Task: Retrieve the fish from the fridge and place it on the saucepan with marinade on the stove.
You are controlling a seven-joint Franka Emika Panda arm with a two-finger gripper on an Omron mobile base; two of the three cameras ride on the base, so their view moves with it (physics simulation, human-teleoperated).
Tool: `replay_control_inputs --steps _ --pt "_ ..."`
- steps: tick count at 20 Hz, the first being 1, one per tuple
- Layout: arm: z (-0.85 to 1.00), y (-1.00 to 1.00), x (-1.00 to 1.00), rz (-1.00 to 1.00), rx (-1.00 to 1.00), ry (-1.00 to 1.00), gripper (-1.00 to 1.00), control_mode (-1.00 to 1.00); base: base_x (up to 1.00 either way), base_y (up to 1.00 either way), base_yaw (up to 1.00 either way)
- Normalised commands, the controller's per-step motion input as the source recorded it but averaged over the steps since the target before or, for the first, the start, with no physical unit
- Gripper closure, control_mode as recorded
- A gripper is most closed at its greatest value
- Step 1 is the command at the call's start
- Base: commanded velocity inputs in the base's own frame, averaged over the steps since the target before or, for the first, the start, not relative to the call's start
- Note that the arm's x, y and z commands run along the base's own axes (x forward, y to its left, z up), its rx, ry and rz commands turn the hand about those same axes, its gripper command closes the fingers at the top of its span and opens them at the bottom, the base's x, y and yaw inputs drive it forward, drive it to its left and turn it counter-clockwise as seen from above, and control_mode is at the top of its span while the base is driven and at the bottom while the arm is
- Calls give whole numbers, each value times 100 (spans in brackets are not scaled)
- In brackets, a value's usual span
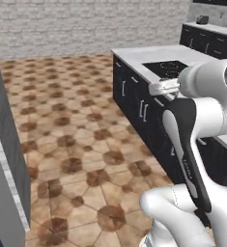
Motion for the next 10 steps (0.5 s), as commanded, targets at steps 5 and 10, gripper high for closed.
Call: replay_control_inputs --steps 5,10 --pt "0 0 0 0 0 0 100 100 100 9 0" --pt "0 0 0 0 0 0 100 100 100 0 0"
